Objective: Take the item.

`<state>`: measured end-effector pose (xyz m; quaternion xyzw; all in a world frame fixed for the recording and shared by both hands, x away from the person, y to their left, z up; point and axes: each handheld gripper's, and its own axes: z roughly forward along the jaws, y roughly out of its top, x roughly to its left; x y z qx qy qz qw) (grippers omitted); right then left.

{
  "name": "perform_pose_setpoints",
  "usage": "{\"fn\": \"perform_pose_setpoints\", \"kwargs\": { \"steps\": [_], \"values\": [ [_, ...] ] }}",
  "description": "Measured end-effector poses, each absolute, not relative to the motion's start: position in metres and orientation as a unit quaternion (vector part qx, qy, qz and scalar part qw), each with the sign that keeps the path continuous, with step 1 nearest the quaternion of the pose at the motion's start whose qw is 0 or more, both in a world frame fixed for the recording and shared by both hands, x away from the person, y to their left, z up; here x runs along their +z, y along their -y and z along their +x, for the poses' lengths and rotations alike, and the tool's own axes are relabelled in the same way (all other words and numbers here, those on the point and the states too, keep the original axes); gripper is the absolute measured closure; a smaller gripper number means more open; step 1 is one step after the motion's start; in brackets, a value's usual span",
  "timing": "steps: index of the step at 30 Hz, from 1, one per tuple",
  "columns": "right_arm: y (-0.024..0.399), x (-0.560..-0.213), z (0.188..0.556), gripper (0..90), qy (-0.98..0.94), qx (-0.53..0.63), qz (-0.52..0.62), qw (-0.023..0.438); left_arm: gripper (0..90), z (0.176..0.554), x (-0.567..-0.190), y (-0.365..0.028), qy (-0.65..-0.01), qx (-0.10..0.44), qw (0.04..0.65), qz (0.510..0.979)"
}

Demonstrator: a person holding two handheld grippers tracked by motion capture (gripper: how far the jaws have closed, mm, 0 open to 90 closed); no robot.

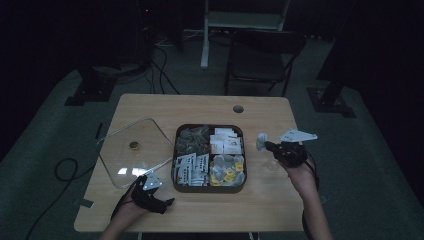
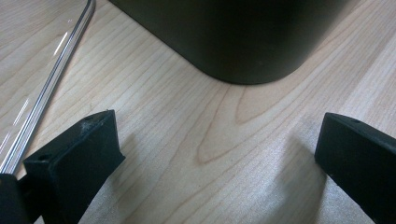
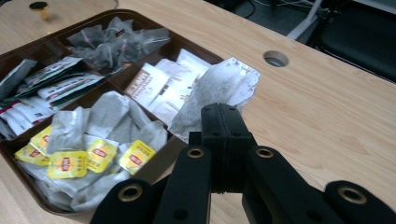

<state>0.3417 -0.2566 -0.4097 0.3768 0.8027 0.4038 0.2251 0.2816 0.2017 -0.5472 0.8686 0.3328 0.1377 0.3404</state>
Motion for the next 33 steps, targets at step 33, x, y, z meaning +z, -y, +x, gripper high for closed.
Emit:
{"fn": "perform_pose_setpoints", "kwargs": {
  "steps": [33],
  "values": [
    [0.311, -0.446, 0.344, 90.0, -0.778, 0.364, 0.456, 0.232, 0.8, 0.282, -0.547, -0.202, -0.336, 0.139, 0.341, 0.867]
  ]
}}
